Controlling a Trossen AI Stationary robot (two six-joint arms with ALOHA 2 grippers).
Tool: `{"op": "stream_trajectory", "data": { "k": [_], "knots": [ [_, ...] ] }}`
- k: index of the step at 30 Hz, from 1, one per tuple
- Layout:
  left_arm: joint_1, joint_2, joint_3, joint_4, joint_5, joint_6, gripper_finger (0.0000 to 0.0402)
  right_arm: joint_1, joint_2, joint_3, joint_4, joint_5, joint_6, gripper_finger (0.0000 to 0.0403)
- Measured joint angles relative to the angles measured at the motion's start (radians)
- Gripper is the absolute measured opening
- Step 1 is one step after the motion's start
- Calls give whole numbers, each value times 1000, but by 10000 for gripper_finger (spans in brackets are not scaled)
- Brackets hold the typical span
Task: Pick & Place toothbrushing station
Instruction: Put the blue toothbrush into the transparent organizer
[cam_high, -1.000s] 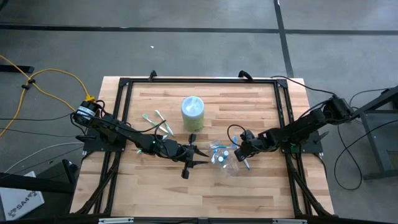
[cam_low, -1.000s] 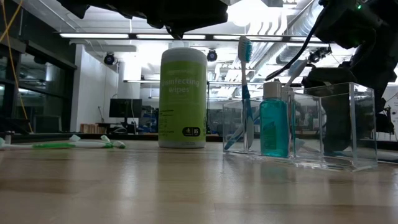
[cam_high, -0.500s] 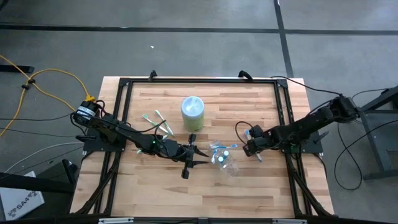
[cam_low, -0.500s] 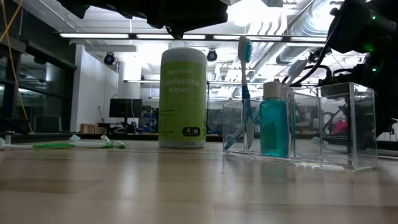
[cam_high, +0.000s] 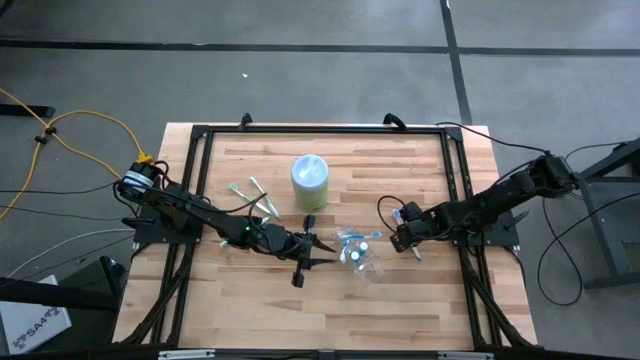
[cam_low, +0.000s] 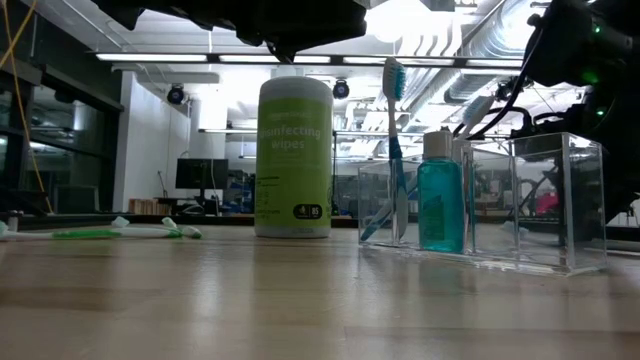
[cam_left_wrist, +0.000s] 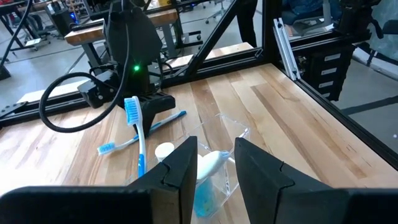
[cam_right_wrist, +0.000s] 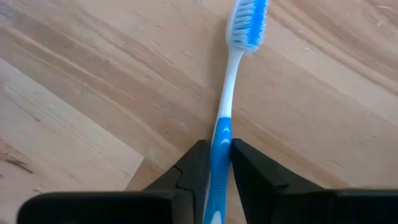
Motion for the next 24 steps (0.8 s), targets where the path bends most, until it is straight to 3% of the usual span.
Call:
{"op": "stream_trajectory", "data": {
  "k": [6, 24],
  "knots": [
    [0, 0, 0, -1, 0, 0, 103, 0, -1, 0, 0, -15, 0, 89],
    [0, 0, 0, -1, 0, 0, 103, 0, 5, 2, -67, -71, 36, 91]
  ]
}}
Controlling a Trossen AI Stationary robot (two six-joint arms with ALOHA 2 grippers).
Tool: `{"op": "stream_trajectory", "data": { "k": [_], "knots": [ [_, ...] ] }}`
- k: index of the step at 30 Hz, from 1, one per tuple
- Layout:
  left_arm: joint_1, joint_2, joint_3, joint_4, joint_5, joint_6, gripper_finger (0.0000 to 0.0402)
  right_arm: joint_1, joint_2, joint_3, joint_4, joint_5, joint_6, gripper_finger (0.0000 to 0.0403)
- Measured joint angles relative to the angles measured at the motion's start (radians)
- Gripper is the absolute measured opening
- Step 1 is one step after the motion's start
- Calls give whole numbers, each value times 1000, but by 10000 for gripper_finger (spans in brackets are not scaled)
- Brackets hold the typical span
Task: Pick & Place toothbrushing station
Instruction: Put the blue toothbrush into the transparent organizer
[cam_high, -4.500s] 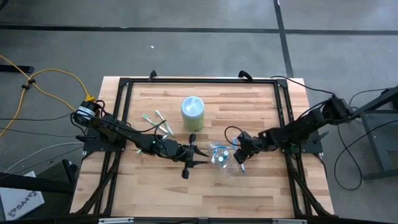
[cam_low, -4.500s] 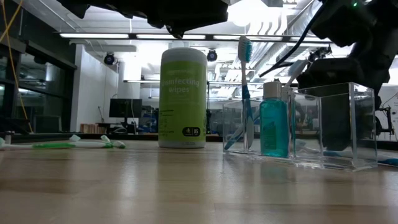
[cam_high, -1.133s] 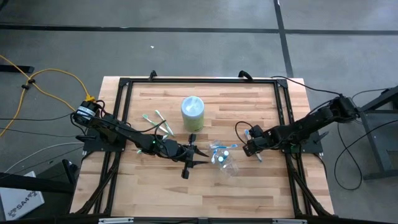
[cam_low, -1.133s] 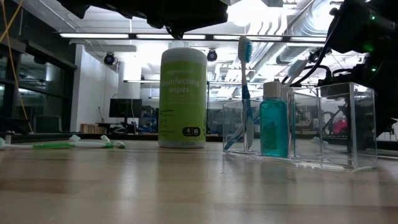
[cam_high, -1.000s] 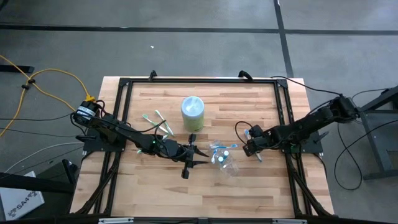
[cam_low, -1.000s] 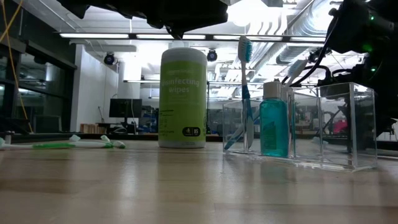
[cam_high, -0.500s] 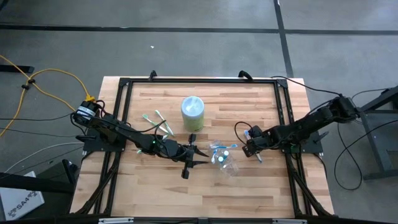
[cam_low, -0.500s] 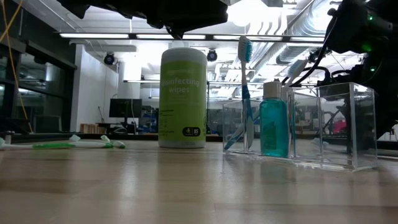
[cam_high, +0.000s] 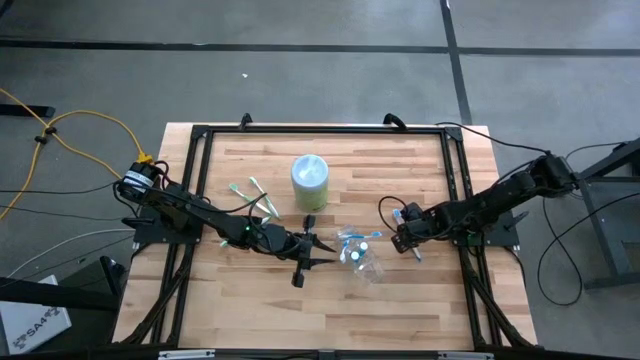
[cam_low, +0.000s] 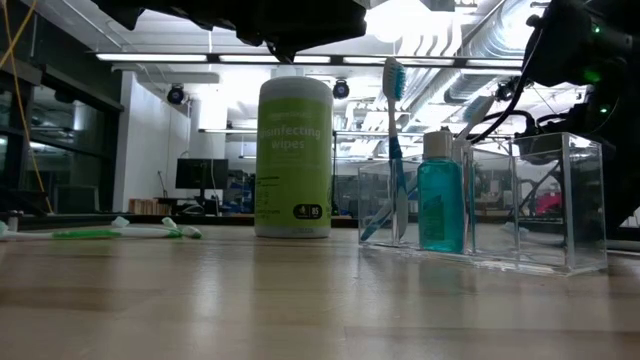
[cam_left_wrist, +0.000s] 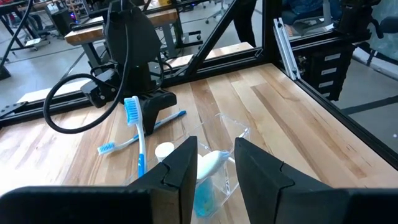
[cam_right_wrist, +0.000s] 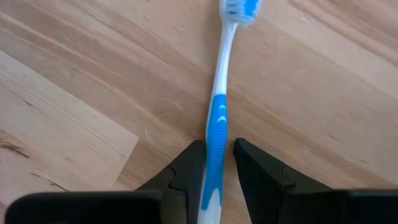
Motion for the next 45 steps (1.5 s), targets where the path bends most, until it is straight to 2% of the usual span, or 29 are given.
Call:
{"op": "stream_trajectory", "data": {
  "k": [5, 15, 35, 39, 45],
  "knots": [
    [0, 0, 0, 0, 0, 0, 103, 0, 20, 2, 2, 5, 0, 83],
    [0, 0, 0, 0, 0, -2, 103, 1, 33, 4, 9, 29, -6, 20],
    [0, 0, 0, -8, 0, -4, 103, 0, 3, -4, 31, 47, -62, 5],
    [0, 0, 0, -8, 0, -4, 103, 0, -49, -8, 23, 76, -77, 4],
    [0, 0, 0, -8, 0, -4, 103, 0, -115, -7, 14, 184, -100, 4]
  ]
}}
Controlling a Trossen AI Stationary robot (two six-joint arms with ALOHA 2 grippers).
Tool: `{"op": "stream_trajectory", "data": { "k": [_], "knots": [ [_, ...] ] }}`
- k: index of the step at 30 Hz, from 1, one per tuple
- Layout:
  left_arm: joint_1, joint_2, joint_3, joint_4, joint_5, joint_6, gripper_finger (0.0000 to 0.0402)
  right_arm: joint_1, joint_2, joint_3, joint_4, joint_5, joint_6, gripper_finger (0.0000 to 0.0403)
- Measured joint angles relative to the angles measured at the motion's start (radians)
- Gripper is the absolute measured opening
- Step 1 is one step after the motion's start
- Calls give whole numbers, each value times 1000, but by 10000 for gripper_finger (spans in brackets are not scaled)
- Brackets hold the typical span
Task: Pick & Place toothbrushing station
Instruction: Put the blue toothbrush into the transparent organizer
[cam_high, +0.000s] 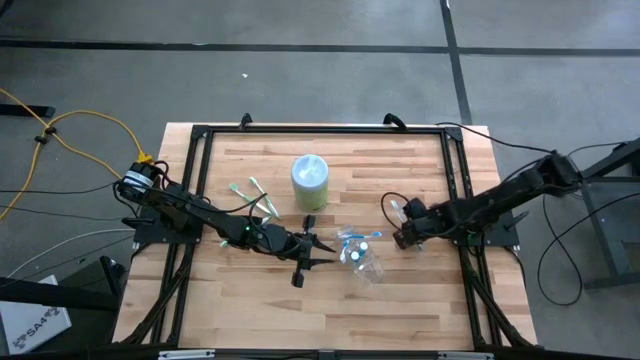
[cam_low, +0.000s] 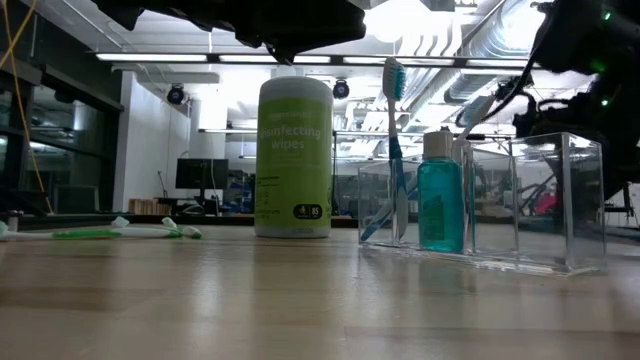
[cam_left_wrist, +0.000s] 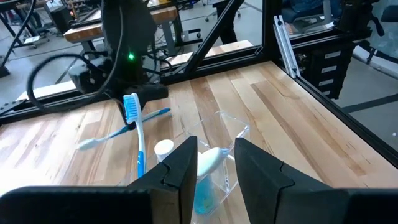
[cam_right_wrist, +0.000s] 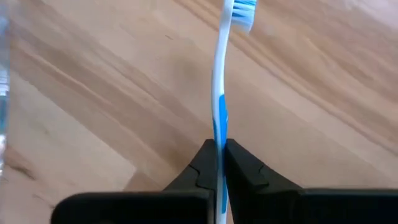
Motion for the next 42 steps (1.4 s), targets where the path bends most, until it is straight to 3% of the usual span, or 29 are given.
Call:
{"op": "stream_trajectory", "data": {
  "k": [8, 14, 19, 25, 33, 42],
  "knots": [
    [0, 0, 0, 7, 0, 0, 103, 0, -63, 2, 0, 106, -52, 3],
    [1, 0, 0, 58, 0, 15, 103, 0, -118, 13, 50, 257, -176, 3],
    [34, 0, 0, 108, 29, 14, 103, 0, -152, 82, 69, 398, -368, 3],
    [128, 0, 0, 151, 170, -20, 103, 1, -168, 189, 142, 515, -677, 3],
    [254, 0, 0, 321, 362, -23, 103, 24, -169, 247, 446, 498, -1053, 3],
    [354, 0, 0, 356, 506, -146, 103, 130, -160, 246, 526, 468, -1120, 3]
  ]
}}
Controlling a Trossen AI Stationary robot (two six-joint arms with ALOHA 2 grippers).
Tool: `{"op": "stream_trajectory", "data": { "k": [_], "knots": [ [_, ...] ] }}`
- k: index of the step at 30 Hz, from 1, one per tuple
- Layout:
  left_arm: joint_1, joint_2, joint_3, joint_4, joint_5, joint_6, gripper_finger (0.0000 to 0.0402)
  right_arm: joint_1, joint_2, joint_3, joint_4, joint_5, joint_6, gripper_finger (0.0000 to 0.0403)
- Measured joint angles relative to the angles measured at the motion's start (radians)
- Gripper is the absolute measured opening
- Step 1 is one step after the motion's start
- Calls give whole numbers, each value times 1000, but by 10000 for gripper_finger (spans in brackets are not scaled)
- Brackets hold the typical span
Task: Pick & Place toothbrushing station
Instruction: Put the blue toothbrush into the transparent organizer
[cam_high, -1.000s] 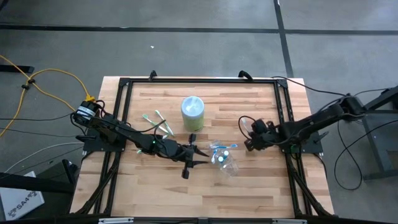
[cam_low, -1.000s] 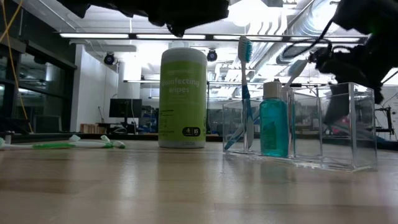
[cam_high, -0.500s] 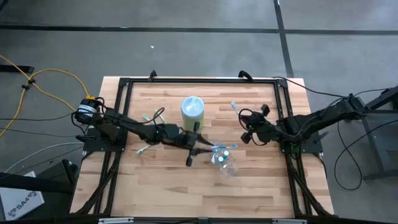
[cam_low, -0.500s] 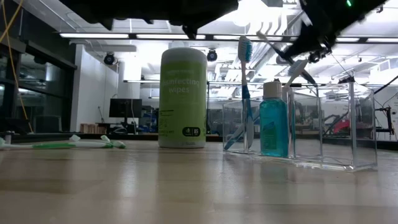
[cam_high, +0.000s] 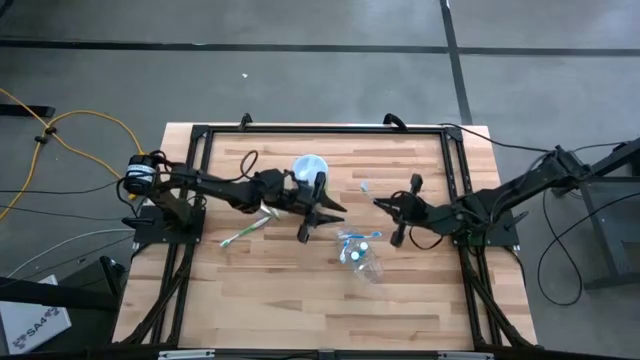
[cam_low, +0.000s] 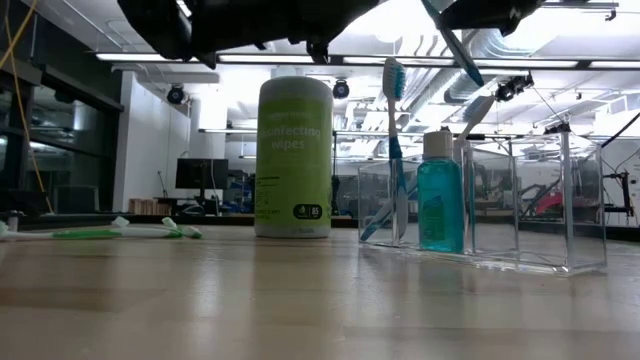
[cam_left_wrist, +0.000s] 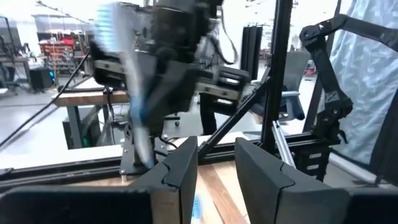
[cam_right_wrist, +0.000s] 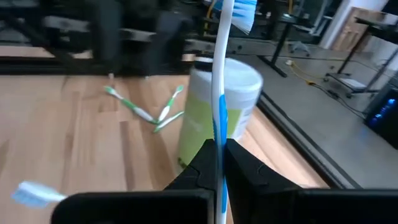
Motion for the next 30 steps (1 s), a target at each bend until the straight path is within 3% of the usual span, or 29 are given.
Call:
{"op": "stream_trajectory", "data": {
  "k": [16, 30],
  "knots": [
    [10, 0, 34, -5, 35, -5, 103, 47, 179, 0, 299, -30, -153, 3],
    [2, 0, 53, -5, 51, -13, 103, 45, 212, 0, 370, -69, -171, 3]
  ]
}}
